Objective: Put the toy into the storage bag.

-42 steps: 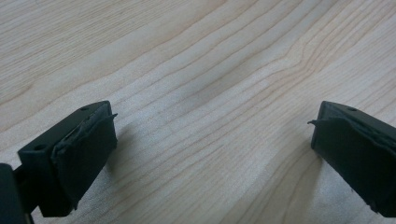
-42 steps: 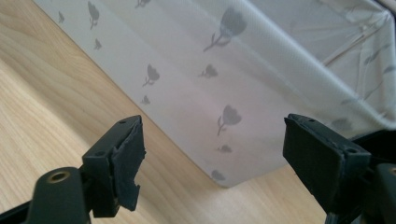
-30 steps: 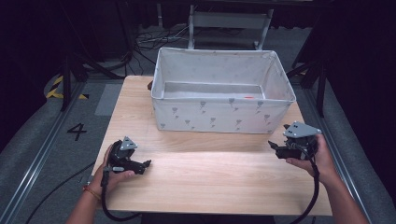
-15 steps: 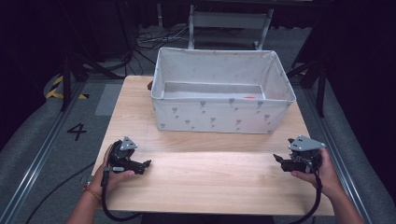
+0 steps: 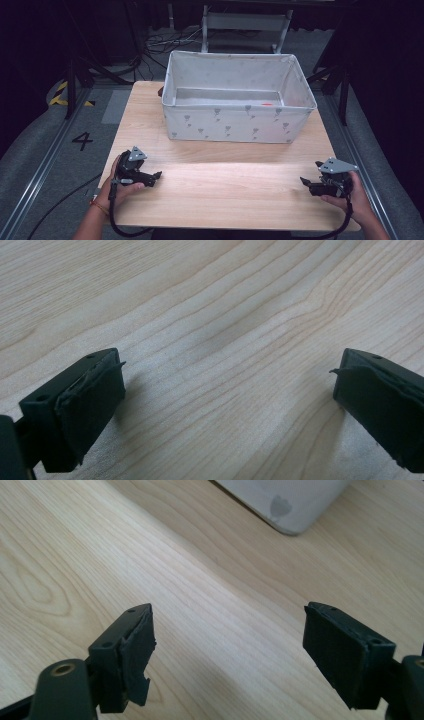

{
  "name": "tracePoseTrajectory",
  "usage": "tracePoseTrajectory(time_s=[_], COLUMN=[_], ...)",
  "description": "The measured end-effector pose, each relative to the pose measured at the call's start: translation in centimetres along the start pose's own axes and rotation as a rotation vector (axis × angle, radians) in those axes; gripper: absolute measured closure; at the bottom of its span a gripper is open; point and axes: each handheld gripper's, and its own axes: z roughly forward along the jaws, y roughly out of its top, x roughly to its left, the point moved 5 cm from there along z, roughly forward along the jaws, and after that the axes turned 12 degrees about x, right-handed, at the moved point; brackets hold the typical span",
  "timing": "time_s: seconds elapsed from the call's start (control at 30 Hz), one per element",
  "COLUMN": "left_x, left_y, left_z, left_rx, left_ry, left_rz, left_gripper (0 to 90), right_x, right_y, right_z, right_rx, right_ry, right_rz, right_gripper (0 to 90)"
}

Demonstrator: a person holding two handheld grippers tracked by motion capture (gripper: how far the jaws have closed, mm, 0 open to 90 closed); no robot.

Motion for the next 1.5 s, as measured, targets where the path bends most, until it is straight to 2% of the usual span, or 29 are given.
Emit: tracePoseTrajectory(time_s=[0.07, 0.2, 0.37, 0.63, 0.7, 0.87, 1.5], left_x=[0.0, 0.0, 0.0, 0.0, 0.0, 0.0, 0.0], left_y=[0.0, 0.0, 0.0, 0.0, 0.0, 0.0, 0.0], left_z=[0.0, 0.0, 0.0, 0.0, 0.0, 0.0, 0.0], left_rx=[0.000, 0.000, 0.002, 0.002, 0.002, 0.003, 0.001], left_ry=[0.000, 0.000, -0.003, -0.002, -0.003, -0.003, 0.001], left_rz=[-0.001, -0.001, -0.003, -0.004, -0.004, -0.002, -0.007], left_gripper=[0.5, 0.5, 0.5, 0.5, 0.5, 0.5, 0.2], right_x=[-0.2, -0.2, -0.2, -1.0, -1.2, -1.3, -1.4], right_y=[-0.7, -2.0, -3.5, -5.6, -6.0, -5.9, -5.9], right_z=[0.2, 0.4, 0.5, 1.3, 1.5, 1.6, 1.7], right_rx=[0.013, 0.007, -0.023, -0.028, -0.050, -0.046, -0.044], right_ry=[-0.003, 0.025, 0.082, 0.106, 0.139, 0.136, 0.129], right_rz=[0.027, 0.054, 0.111, 0.193, 0.230, 0.229, 0.243], right_gripper=[22.1, 22.0, 21.6, 21.1, 20.6, 18.1, 18.0])
